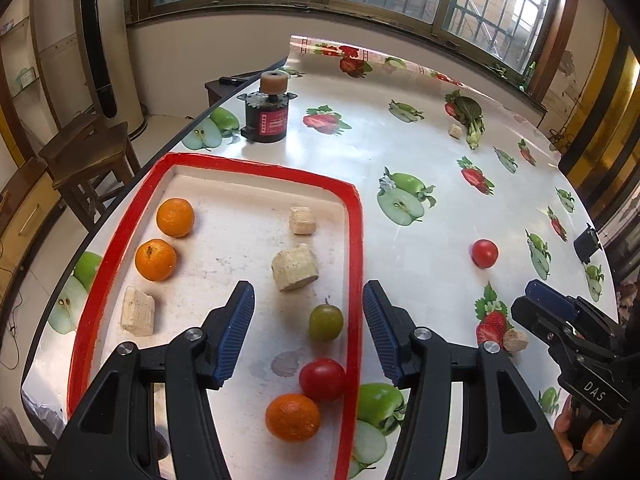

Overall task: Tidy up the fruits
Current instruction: 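Grasp a beige cube with the right gripper while the left grasps a red tomato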

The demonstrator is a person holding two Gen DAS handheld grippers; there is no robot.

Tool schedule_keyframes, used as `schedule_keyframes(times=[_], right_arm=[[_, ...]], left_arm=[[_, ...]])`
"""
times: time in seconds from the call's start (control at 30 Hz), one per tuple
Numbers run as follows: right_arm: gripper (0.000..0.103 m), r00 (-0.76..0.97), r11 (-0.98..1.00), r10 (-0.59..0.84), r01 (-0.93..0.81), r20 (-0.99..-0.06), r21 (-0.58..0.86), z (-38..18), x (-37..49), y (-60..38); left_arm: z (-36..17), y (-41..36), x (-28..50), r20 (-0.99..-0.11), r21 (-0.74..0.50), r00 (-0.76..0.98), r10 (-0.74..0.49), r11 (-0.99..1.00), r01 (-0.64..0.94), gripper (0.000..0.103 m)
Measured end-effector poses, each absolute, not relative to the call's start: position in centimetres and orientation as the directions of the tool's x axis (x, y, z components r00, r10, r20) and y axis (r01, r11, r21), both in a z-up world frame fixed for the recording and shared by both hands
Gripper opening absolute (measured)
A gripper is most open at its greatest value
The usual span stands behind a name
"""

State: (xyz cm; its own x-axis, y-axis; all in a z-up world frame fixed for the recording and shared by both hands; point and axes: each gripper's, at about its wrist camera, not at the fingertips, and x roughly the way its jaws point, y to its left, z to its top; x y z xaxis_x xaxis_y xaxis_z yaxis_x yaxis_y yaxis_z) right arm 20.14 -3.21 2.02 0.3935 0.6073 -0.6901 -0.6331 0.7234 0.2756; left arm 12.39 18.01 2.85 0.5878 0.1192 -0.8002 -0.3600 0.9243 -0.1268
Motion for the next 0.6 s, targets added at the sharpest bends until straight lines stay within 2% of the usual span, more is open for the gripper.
schedule_keyframes(times=[0.6], right_arm=[[0.05, 0.441, 0.815, 0.521, -0.51, -0.731, 0.273, -1.4, 19.1, -13.3]], left_arm=[[1.8, 10.2, 13.8, -0.816, -0.147, 0.579, 0.009, 0.964, -0.223, 0.055]])
